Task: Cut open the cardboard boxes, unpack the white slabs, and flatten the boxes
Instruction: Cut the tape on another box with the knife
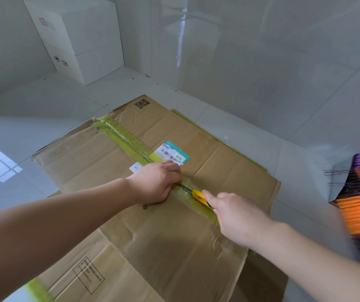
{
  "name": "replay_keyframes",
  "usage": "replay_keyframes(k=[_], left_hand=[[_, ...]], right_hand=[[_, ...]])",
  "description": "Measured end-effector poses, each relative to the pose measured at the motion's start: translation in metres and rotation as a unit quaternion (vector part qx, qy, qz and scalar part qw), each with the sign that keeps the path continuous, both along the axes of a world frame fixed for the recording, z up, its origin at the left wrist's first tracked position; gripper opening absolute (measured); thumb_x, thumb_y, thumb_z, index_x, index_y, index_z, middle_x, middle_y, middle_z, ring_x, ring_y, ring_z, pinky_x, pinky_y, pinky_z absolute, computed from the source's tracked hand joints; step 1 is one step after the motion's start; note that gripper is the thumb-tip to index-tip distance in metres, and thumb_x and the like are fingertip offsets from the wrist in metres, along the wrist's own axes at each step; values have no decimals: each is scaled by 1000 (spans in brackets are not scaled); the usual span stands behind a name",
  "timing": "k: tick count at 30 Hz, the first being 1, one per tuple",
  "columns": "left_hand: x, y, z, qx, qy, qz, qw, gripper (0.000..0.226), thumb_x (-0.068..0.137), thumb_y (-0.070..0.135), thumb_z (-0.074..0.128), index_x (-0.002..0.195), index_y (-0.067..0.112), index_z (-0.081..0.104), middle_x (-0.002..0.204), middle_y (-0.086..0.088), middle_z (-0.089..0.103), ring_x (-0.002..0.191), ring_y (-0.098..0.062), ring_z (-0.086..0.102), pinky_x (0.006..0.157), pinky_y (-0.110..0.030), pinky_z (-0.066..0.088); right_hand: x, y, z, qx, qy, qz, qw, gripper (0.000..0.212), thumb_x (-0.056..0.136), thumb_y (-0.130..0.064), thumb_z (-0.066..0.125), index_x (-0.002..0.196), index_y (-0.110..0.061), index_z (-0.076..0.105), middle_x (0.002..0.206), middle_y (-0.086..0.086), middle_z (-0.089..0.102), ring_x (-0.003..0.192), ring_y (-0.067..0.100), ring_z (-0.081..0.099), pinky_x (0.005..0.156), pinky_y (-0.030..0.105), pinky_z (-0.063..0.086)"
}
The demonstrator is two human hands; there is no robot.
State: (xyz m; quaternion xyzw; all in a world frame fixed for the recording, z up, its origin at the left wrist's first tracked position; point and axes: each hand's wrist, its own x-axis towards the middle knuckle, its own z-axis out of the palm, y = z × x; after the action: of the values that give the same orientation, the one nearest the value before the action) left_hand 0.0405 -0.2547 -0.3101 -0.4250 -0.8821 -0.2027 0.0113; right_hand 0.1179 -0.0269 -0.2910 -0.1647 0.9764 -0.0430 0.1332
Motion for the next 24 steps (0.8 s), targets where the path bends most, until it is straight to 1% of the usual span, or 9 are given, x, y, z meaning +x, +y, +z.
replay_keyframes(k=[2, 5, 10, 13, 15, 17, 24], left_hand=[[3, 4, 0, 12, 0, -7, 1000, 34, 66, -5, 46, 88, 2, 71, 88, -13, 65, 81, -31, 61, 67, -39, 54], [2, 6, -3, 34, -8, 31, 999, 29, 68, -8, 51, 86, 2, 71, 87, -12, 66, 81, -30, 61, 65, -39, 54], [5, 3, -6, 45, -13, 46, 998, 32, 67, -12, 52, 88, 0, 72, 89, -14, 67, 81, -31, 61, 69, -34, 52], [6, 2, -9, 54, -17, 48, 997, 33, 66, -14, 52, 89, 0, 72, 90, -14, 67, 81, -31, 62, 72, -34, 53], [6, 3, -10, 52, -19, 48, 997, 32, 67, -14, 53, 89, 0, 71, 91, -13, 67, 82, -31, 62, 73, -35, 53], [6, 3, -10, 49, -20, 45, 998, 32, 67, -14, 53, 89, 0, 71, 91, -13, 66, 83, -30, 62, 73, -36, 53], [5, 5, -9, 32, -18, 52, 998, 31, 70, -11, 51, 90, 1, 71, 92, -12, 66, 87, -29, 60, 74, -34, 52]], right_hand=[[1, -1, 0, 5, 3, -1, 1000, 64, 94, -14, 40, 151, -31, 16, 98, -5, 45, 81, 19, 50, 64, 27, 34], [1, 0, 1, 16, 6, 1, 1000, 64, 94, -14, 39, 151, -32, 15, 90, -9, 33, 73, 16, 39, 62, 28, 34], [2, -1, 1, 41, 11, 4, 999, 68, 93, -10, 37, 152, -30, 11, 88, -7, 33, 69, 18, 40, 52, 25, 28], [8, 5, 4, 54, 4, 6, 999, 70, 91, -8, 37, 152, -29, 11, 87, -7, 32, 68, 17, 39, 55, 26, 31], [14, 14, 5, 55, -3, 3, 998, 70, 91, -8, 37, 152, -30, 10, 81, -9, 28, 59, 11, 33, 49, 22, 24], [21, 23, 6, 62, -9, 0, 998, 70, 92, -9, 37, 152, -31, 10, 77, -9, 24, 55, 7, 27, 46, 20, 17], [40, 46, 10, 80, -30, 0, 996, 73, 91, -7, 36, 152, -32, 5, 74, -11, 21, 56, 9, 29, 45, 21, 18]])
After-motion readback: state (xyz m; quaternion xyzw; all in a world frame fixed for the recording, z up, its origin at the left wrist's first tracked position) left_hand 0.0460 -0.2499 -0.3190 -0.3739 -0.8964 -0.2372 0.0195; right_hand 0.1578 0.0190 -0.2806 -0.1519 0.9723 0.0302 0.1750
